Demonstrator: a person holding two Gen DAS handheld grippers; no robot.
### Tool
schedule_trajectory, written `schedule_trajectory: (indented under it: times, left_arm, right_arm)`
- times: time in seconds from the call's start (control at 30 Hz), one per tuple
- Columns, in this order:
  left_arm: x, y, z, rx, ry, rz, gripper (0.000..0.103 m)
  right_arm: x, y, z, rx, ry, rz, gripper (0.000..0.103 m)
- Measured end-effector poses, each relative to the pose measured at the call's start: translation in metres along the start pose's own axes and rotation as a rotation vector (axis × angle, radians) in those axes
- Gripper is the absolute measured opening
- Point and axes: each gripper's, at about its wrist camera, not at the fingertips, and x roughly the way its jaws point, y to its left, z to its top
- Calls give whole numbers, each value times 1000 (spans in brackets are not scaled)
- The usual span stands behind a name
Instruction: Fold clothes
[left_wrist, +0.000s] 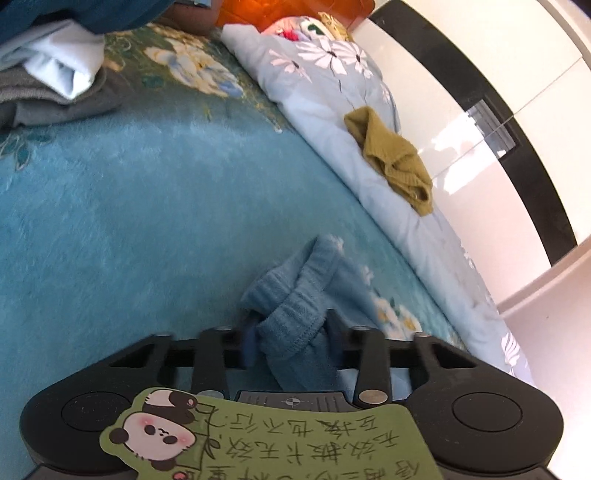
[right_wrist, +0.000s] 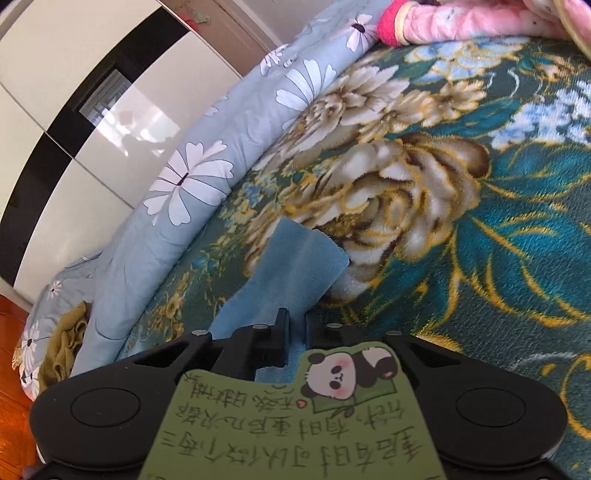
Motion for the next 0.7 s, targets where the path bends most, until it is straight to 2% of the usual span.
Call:
schedule_trajectory:
  times: [0.07, 0.2, 0.37, 0.57, 0.7]
  left_arm:
    - [-5, -6, 6, 4, -17, -14, 23]
    - [-27, -21, 18, 40, -29, -59, 22]
    - [-59, -11, 23, 77, 5, -97, 22]
    - [-61, 28, 20, 7, 83, -78, 22]
    - [-57, 32, 10, 83, 109, -41, 22]
  right_arm:
    - [-9, 5, 1, -7, -17, -1, 7]
    - [-39, 14, 3, -25, -54, 9, 7]
    - [-96, 12, -8, -49, -86, 14, 7]
    - [-142, -21, -27, -8, -62, -21, 7]
    - [-142, -43, -41, 33, -16, -75, 7]
